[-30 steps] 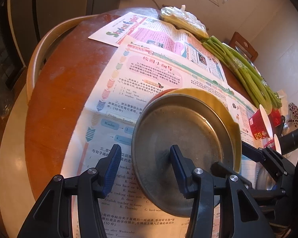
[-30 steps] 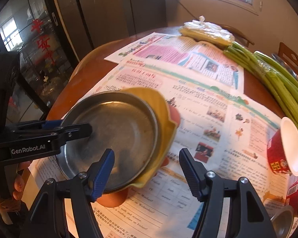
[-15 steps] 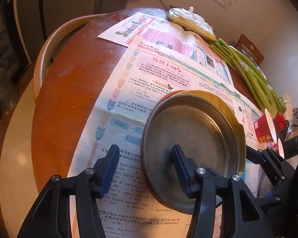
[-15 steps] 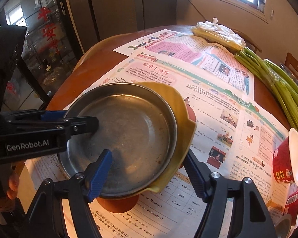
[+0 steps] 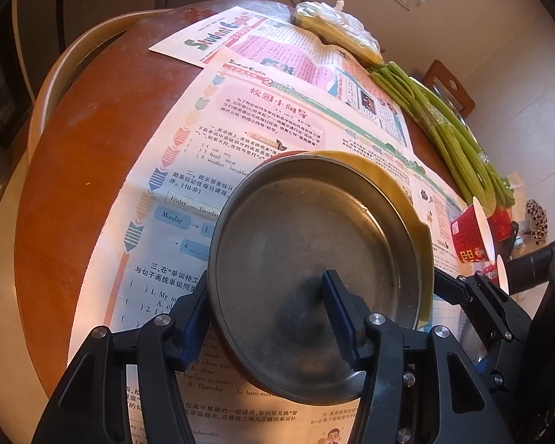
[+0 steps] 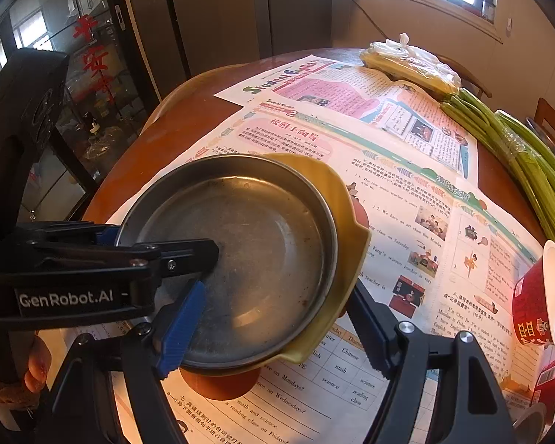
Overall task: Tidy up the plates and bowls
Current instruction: 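Open the left gripper and release the steel plate on the stack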
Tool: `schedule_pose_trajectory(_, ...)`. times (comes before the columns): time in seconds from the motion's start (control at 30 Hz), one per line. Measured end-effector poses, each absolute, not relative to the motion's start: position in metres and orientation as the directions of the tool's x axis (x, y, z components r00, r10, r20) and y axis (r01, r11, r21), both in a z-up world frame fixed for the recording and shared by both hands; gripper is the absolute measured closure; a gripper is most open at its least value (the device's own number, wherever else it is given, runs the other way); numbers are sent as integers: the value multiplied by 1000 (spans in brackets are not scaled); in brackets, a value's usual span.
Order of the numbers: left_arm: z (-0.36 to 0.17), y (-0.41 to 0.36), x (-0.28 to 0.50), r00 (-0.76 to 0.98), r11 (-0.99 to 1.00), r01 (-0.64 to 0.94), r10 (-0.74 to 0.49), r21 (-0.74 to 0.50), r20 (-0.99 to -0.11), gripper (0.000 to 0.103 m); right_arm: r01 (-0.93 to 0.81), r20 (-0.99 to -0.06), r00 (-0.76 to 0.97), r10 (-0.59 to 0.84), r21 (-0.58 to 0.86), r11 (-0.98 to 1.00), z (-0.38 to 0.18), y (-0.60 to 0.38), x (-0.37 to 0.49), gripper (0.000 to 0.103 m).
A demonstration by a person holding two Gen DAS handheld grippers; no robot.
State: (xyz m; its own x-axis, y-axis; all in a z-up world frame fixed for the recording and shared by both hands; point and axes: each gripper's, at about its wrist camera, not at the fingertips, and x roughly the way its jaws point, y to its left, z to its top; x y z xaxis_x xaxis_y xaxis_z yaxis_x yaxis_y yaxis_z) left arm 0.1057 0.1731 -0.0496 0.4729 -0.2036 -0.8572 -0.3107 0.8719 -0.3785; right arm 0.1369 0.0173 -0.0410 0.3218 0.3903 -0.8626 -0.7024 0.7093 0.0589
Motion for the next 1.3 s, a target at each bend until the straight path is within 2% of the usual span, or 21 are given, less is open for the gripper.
schedule_pose_trajectory(0.93, -47, 106, 162, 450, 917, -200, -226, -344, -864, 44, -580, -862, 358, 359, 96, 809, -39, -48, 175, 26)
schedule_pose_trajectory(1.3, -40, 119, 159, 473, 919, -227, -185, -322, -862, 44, -565, -860, 373, 348, 88, 821, -38, -50, 176, 25)
